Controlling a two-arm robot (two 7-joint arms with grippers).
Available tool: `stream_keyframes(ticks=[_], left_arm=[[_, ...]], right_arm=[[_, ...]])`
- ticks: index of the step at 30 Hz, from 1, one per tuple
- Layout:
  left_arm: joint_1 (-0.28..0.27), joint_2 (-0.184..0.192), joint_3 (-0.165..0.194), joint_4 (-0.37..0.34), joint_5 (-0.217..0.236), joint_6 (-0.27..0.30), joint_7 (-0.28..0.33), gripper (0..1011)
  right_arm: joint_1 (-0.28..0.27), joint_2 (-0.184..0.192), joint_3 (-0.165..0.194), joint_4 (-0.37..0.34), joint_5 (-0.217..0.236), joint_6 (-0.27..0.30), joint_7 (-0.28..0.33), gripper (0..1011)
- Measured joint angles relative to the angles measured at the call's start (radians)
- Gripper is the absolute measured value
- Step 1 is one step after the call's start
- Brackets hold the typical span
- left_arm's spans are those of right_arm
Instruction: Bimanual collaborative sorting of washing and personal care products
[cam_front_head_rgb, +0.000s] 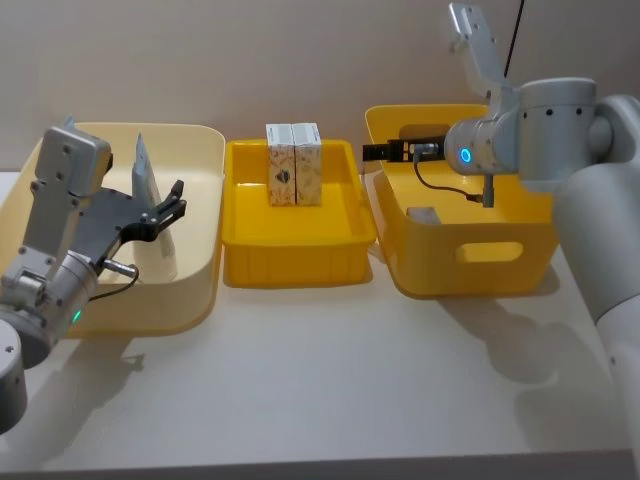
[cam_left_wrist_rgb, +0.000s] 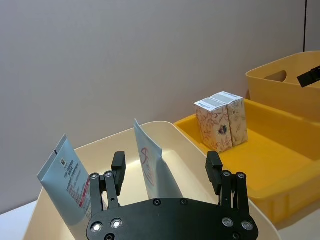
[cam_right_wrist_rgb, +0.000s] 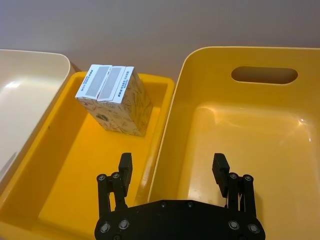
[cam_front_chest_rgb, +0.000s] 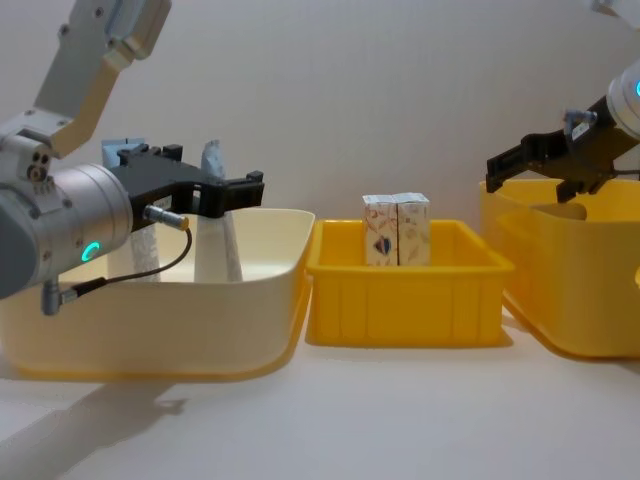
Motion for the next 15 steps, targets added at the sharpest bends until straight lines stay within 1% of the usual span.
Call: stream_keyframes(ticks=[7, 15], left_arm=[[-0.027, -0.011, -0.014, 0.059, -0.013, -0.014, -0.025, 1000], [-0.042, -0.021, -0.027, 0.108, -0.028, -0.028, -0.047, 1000]], right_arm=[[0.000, 0.000, 0.000, 0.000, 0.000, 0.000, 0.000, 1001], [0.000, 0.000, 0.000, 0.000, 0.000, 0.000, 0.000, 1001]])
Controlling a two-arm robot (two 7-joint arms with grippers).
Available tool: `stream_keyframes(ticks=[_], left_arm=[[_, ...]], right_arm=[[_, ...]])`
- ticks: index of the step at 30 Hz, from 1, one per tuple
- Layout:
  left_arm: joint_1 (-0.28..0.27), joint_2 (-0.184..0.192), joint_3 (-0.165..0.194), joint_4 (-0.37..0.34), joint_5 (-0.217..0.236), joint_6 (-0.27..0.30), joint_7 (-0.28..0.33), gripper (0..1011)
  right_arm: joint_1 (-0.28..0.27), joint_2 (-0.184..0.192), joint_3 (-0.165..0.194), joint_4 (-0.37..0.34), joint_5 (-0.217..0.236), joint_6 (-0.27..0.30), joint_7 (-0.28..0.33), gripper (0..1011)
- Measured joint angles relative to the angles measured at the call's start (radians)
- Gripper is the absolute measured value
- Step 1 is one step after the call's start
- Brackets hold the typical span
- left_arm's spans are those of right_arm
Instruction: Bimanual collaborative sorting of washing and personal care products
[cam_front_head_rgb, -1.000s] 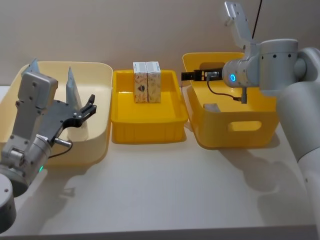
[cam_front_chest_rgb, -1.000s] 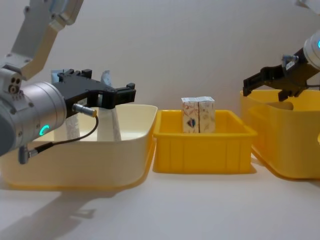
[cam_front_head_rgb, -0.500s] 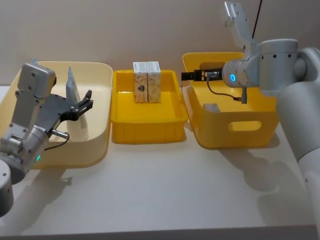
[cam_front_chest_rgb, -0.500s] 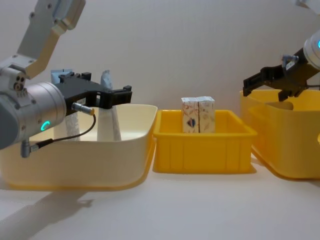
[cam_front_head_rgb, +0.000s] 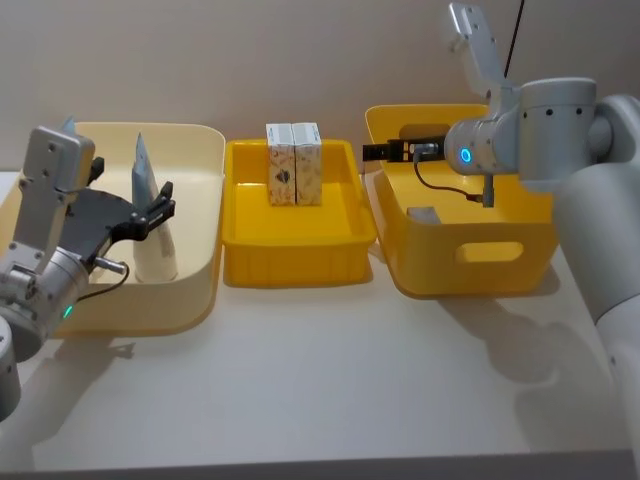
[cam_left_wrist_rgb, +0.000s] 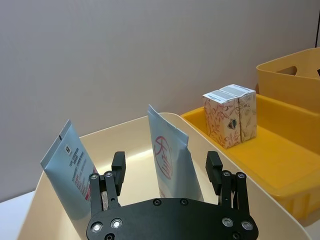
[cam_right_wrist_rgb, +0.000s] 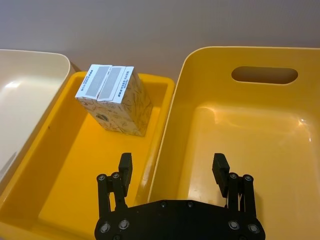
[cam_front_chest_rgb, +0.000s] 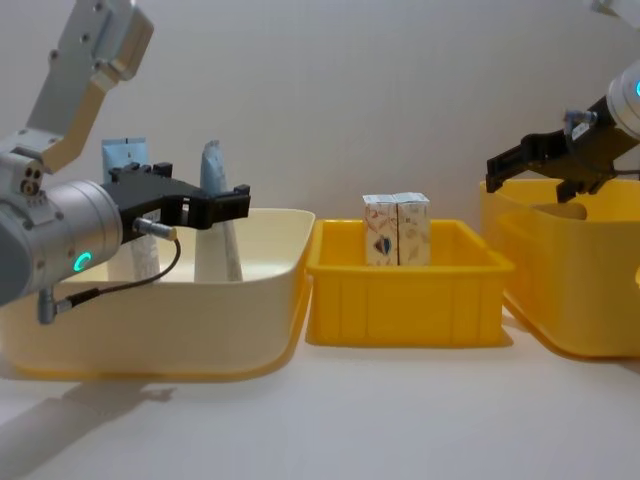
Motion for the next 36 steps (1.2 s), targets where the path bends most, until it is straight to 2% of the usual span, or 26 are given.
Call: stream_keyframes(ticks=[15, 25, 30, 36], left_arm=[[-0.038, -0.021, -0.008, 0.087, -0.019, -0.025, -0.064, 1000], [-0.051, -0.028, -0.009, 0.113, -0.022, -0.031, -0.084, 997], [-0.055, -0.030, -0.010, 0.120, -0.023, -0.032, -0.089, 917], [-0.058, -0.031, -0.010, 0.125, -0.024, -0.033, -0.093, 746]], right_arm=[[0.000, 0.000, 0.000, 0.000, 0.000, 0.000, 0.000, 1001], [0.000, 0.000, 0.000, 0.000, 0.000, 0.000, 0.000, 1001], [0.000, 0.000, 0.000, 0.000, 0.000, 0.000, 0.000, 1001], [0.000, 0.000, 0.000, 0.000, 0.000, 0.000, 0.000, 1001]])
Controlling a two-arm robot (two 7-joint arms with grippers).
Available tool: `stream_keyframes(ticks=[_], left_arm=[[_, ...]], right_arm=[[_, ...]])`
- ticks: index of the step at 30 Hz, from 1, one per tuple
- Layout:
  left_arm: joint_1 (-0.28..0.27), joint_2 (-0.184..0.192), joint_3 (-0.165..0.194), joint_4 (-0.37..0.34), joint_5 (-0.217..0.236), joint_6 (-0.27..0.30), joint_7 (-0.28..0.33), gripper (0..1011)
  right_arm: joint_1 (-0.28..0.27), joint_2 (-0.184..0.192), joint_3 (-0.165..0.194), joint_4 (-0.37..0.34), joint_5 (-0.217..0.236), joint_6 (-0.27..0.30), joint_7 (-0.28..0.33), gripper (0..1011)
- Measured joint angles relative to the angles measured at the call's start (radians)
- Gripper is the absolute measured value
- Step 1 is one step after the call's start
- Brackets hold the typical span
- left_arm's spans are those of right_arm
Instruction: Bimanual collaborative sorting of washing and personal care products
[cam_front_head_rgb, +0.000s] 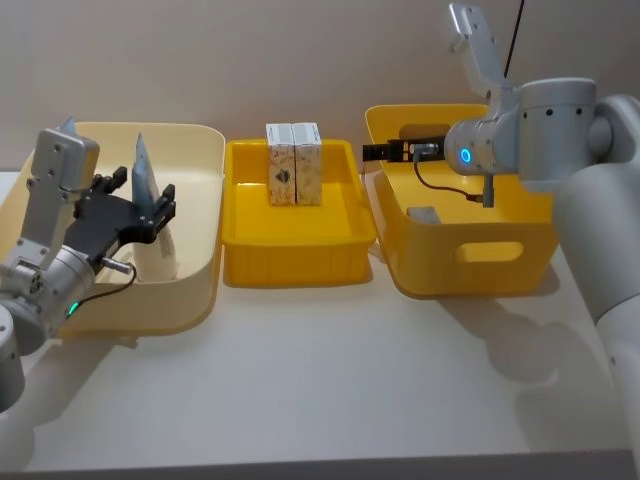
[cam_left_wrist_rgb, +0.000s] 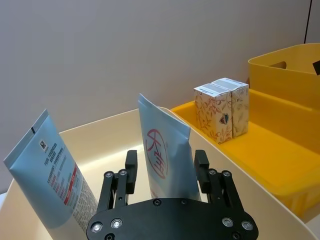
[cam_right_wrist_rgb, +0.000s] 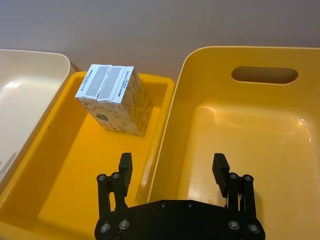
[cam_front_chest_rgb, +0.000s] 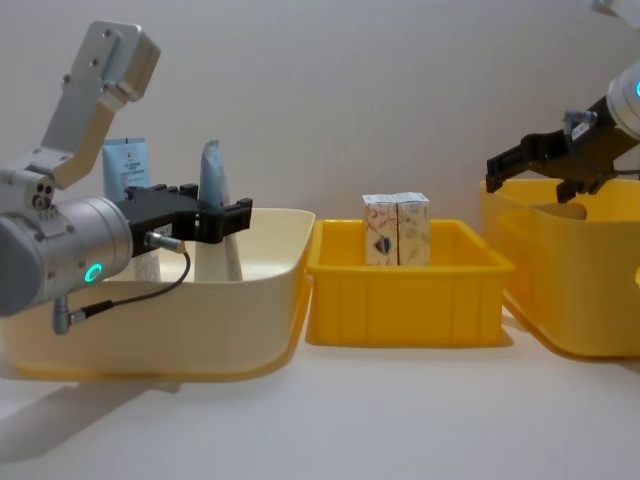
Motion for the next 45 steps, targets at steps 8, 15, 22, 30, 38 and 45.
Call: stream_keyframes(ticks=[8, 15, 22, 30, 38, 45], left_arm=[[-0.002, -0.001, 0.000, 0.004, -0.001, -0.001, -0.004, 483], [-0.003, -0.001, 0.000, 0.006, -0.001, -0.001, -0.005, 289], [-0.003, -0.002, 0.000, 0.007, -0.001, -0.002, -0.006, 241], [-0.004, -0.002, 0.000, 0.008, -0.001, -0.002, -0.007, 242], [-0.004, -0.002, 0.000, 0.008, -0.001, -0.002, -0.007, 240], [-0.007, 0.000, 0.001, 0.007, 0.003, -0.001, -0.013, 241]], right_arm=[[0.000, 0.000, 0.000, 0.000, 0.000, 0.000, 0.000, 1001], [0.000, 0.000, 0.000, 0.000, 0.000, 0.000, 0.000, 1001], [0.000, 0.000, 0.000, 0.000, 0.000, 0.000, 0.000, 1001], [0.000, 0.000, 0.000, 0.000, 0.000, 0.000, 0.000, 1001], [0.000, 0.000, 0.000, 0.000, 0.000, 0.000, 0.000, 1001], [0.000, 0.000, 0.000, 0.000, 0.000, 0.000, 0.000, 1001]])
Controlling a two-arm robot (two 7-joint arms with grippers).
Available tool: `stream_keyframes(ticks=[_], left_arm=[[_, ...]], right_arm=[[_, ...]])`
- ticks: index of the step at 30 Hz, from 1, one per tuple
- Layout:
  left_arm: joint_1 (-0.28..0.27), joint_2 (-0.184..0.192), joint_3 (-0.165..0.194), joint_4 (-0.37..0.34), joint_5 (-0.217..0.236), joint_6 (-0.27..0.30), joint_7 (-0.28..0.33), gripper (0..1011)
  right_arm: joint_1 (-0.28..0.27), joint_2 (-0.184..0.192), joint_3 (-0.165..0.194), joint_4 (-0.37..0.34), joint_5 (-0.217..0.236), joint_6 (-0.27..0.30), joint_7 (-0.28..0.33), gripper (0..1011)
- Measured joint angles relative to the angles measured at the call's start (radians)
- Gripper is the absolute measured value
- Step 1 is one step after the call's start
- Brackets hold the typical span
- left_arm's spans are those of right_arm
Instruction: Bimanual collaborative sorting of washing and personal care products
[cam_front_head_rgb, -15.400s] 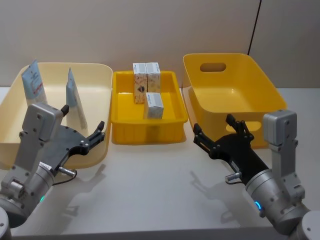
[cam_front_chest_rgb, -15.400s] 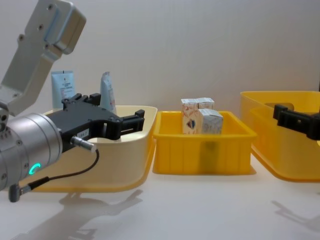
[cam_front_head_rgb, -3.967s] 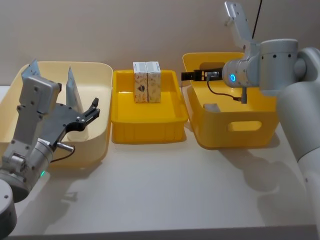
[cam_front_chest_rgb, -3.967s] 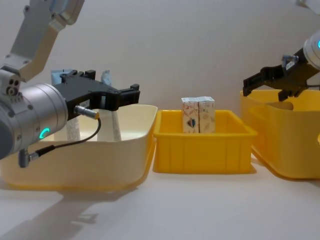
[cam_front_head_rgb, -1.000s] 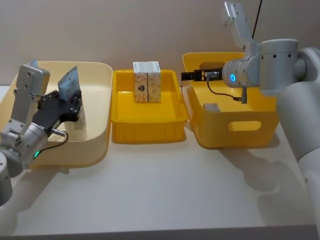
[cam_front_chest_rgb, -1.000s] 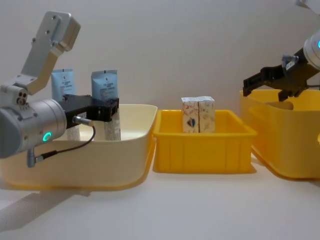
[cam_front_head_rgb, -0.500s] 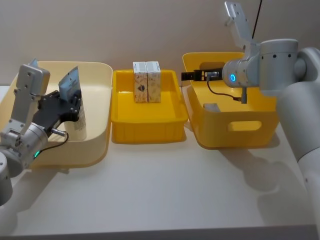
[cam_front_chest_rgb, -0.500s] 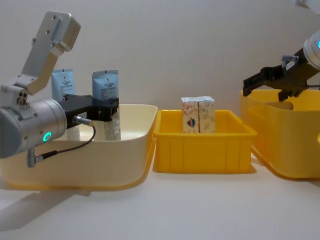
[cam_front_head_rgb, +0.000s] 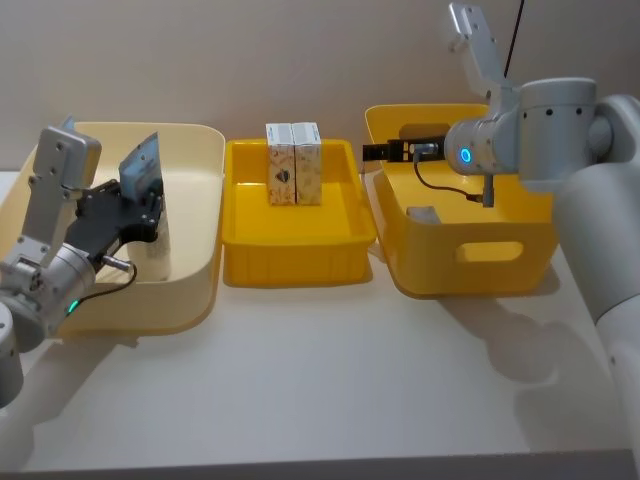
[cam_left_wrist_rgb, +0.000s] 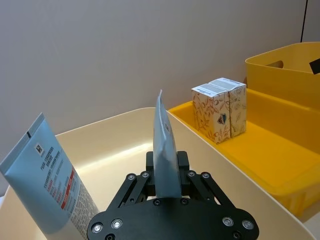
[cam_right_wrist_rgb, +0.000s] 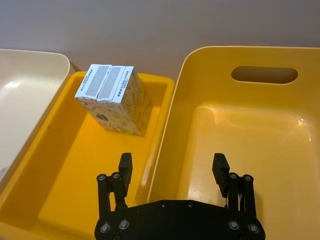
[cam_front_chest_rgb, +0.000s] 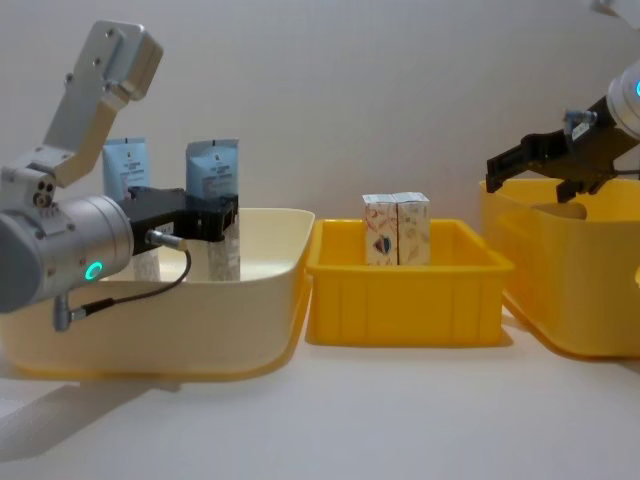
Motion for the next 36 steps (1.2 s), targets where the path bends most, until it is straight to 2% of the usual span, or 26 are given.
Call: stream_keyframes(ticks=[9, 18, 28, 36], left_arm=[[-0.023, 0.015, -0.001, -0.027, 0.017, -0.003, -0.015, 240], [-0.068, 0.028, -0.011, -0.056, 0.027, -0.031, -0.047, 240], [-0.164, 0.027, -0.020, -0.043, 0.005, -0.092, -0.140, 240], [-0.274, 0.005, -0.022, 0.043, -0.048, -0.158, -0.253, 240]], right_arm=[[0.000, 0.000, 0.000, 0.000, 0.000, 0.000, 0.000, 1001], [0.000, 0.000, 0.000, 0.000, 0.000, 0.000, 0.000, 1001], [0.000, 0.000, 0.000, 0.000, 0.000, 0.000, 0.000, 1001], [0.000, 0.001, -0.007, -0.004, -0.003, -0.009, 0.006, 1001]])
